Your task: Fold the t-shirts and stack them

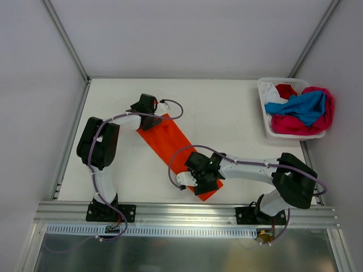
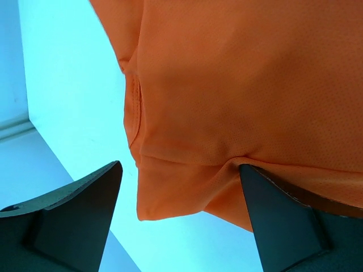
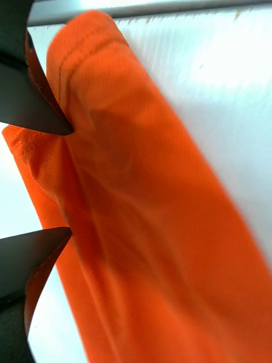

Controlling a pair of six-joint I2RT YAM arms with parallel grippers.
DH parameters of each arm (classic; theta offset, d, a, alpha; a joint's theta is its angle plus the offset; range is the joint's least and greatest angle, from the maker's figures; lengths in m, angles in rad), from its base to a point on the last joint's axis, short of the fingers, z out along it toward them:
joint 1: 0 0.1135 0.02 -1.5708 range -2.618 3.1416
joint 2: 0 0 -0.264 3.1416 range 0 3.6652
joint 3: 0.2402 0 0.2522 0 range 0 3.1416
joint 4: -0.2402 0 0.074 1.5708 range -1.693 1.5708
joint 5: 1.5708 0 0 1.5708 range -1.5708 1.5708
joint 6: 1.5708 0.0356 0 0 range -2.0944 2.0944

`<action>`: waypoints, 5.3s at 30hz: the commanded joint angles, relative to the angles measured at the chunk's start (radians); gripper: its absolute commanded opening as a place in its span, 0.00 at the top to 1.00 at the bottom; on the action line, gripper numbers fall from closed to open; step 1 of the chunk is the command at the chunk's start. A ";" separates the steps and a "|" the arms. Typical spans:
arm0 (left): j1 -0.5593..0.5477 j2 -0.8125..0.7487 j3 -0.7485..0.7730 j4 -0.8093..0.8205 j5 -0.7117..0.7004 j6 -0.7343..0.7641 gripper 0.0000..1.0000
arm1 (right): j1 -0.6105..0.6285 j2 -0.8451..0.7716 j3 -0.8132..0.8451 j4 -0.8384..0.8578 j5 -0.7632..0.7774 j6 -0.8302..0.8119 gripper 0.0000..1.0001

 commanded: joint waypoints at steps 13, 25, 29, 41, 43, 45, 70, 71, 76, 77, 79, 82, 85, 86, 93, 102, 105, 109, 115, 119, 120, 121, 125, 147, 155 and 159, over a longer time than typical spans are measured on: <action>-0.036 0.307 0.376 -0.106 0.100 0.103 0.18 | 0.189 0.168 0.168 0.153 -0.100 -0.047 0.32; -0.162 0.367 0.499 -0.172 0.241 0.098 0.21 | 0.215 0.310 0.259 0.267 -0.158 -0.008 0.32; -0.210 0.378 0.519 -0.181 0.263 0.089 0.21 | 0.215 0.333 0.272 0.282 -0.155 -0.005 0.33; -0.168 0.444 0.614 -0.198 0.183 0.094 0.19 | 0.200 0.338 0.260 0.258 -0.140 -0.001 0.33; -0.135 0.447 0.612 -0.198 0.171 0.105 0.19 | 0.192 0.323 0.251 0.225 -0.144 0.004 0.33; -0.118 0.452 0.615 -0.200 0.167 0.109 0.19 | 0.187 0.311 0.234 0.204 -0.146 0.006 0.33; -0.087 0.042 0.367 0.166 0.193 -0.052 0.01 | 0.175 0.215 0.283 0.159 -0.111 0.038 0.24; -0.087 0.021 0.359 0.249 0.169 -0.049 0.01 | 0.175 0.214 0.285 0.159 -0.108 0.039 0.23; -0.084 -0.036 0.388 0.346 0.054 0.031 0.01 | 0.175 0.199 0.283 0.155 -0.088 0.047 0.22; -0.081 -0.044 0.393 0.346 0.034 0.043 0.01 | 0.175 0.191 0.279 0.155 -0.077 0.050 0.22; -0.067 -0.091 0.420 0.281 0.042 0.016 0.01 | 0.175 0.160 0.271 0.152 -0.065 0.052 0.22; -0.041 -0.227 0.419 0.099 0.100 -0.116 0.01 | 0.175 0.101 0.269 0.124 -0.048 0.064 0.21; -0.024 -0.441 0.302 0.014 0.146 -0.220 0.01 | 0.175 0.038 0.275 0.078 -0.043 0.084 0.21; -0.024 -0.502 0.260 -0.031 0.151 -0.243 0.01 | 0.175 -0.005 0.278 0.061 -0.045 0.091 0.21; 0.008 -1.121 -0.213 -0.125 0.186 -0.213 0.01 | 0.252 -0.108 0.269 -0.072 -0.023 0.134 0.21; 0.013 -1.447 -0.557 -0.152 -0.007 -0.270 0.01 | 0.437 -0.016 0.139 0.050 0.167 0.119 0.23; 0.032 -1.504 -0.581 -0.171 0.000 -0.328 0.01 | 0.454 0.017 0.105 0.125 0.245 0.110 0.24; 0.063 -1.538 -0.624 -0.171 0.037 -0.346 0.01 | 0.459 0.045 0.067 0.236 0.333 0.084 0.25; 0.072 -1.490 -0.621 -0.171 0.002 -0.363 0.01 | 0.459 0.054 0.073 0.253 0.322 0.099 0.25; 0.094 -1.487 -0.620 -0.171 0.017 -0.383 0.01 | 0.459 0.050 0.096 0.247 0.255 0.141 0.25; 0.098 -1.493 -0.623 -0.171 0.025 -0.385 0.01 | 0.459 0.048 0.099 0.248 0.230 0.154 0.25; 0.102 -1.498 -0.632 -0.171 0.029 -0.383 0.01 | 0.459 0.053 0.101 0.256 0.222 0.156 0.25; 0.115 -1.510 -0.650 -0.171 0.039 -0.386 0.01 | 0.459 0.088 0.131 0.250 0.192 0.162 0.25; 0.126 -1.466 -0.629 -0.171 0.031 -0.386 0.01 | 0.459 0.235 0.183 0.303 0.274 0.087 0.26; 0.126 -1.481 -0.632 -0.171 0.028 -0.383 0.01 | 0.459 0.260 0.128 0.325 0.330 0.081 0.28; 0.126 -1.478 -0.635 -0.171 0.029 -0.386 0.01 | 0.448 0.264 0.165 0.276 0.308 0.111 0.52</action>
